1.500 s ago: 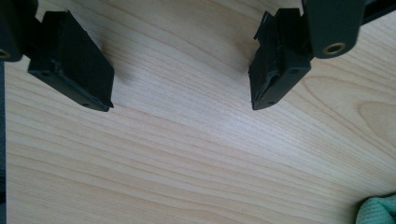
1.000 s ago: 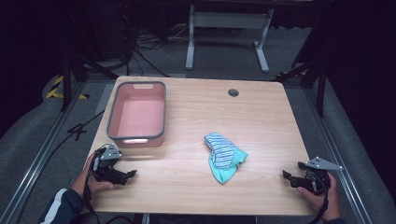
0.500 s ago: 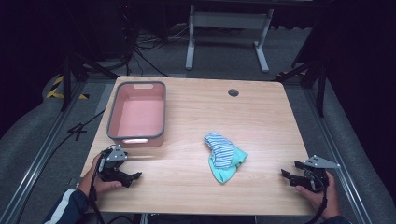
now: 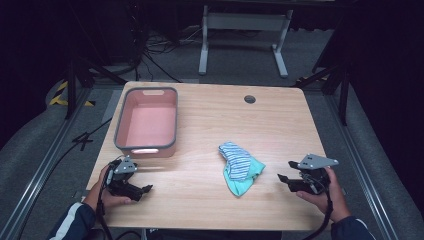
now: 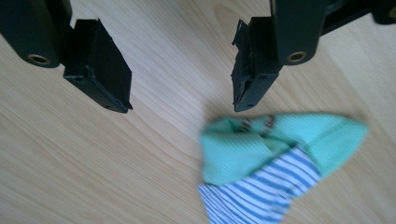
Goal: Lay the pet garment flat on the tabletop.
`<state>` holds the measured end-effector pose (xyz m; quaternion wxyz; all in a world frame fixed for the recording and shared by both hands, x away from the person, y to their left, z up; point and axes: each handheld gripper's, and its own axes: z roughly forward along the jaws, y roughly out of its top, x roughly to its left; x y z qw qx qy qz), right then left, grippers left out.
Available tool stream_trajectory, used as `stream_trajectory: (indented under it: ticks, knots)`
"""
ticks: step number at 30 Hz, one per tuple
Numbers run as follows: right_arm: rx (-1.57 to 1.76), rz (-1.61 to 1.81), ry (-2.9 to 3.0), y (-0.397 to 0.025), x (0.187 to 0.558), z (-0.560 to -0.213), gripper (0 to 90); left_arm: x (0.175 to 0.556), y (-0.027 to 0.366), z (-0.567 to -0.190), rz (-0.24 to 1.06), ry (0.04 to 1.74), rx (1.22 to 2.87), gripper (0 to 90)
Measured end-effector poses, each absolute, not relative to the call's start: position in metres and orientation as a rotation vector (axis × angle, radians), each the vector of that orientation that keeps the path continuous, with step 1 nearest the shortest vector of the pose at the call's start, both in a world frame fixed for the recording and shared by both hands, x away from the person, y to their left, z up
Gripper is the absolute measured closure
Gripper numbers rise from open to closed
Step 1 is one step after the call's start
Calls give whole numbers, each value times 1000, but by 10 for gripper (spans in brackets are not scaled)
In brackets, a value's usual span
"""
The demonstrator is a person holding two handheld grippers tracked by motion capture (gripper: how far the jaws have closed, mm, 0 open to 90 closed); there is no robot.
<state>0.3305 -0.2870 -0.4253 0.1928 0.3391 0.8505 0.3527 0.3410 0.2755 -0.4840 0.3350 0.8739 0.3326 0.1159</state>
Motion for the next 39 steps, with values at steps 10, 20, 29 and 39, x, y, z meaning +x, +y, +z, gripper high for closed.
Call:
stream_trajectory:
  ticks: [10, 20, 29, 39]
  knots:
    - [743, 917, 2585, -211, 350, -412, 497, 342, 266, -484, 293, 833, 2289, 5]
    - [599, 831, 2722, -158, 364, -430, 620, 351, 241, -484, 279, 800, 2303, 4]
    - [576, 766, 2782, -140, 371, -442, 591, 364, 204, -484, 251, 714, 2326, 5]
    - [667, 792, 2771, -144, 379, -457, 664, 380, 169, -484, 227, 656, 2342, 3]
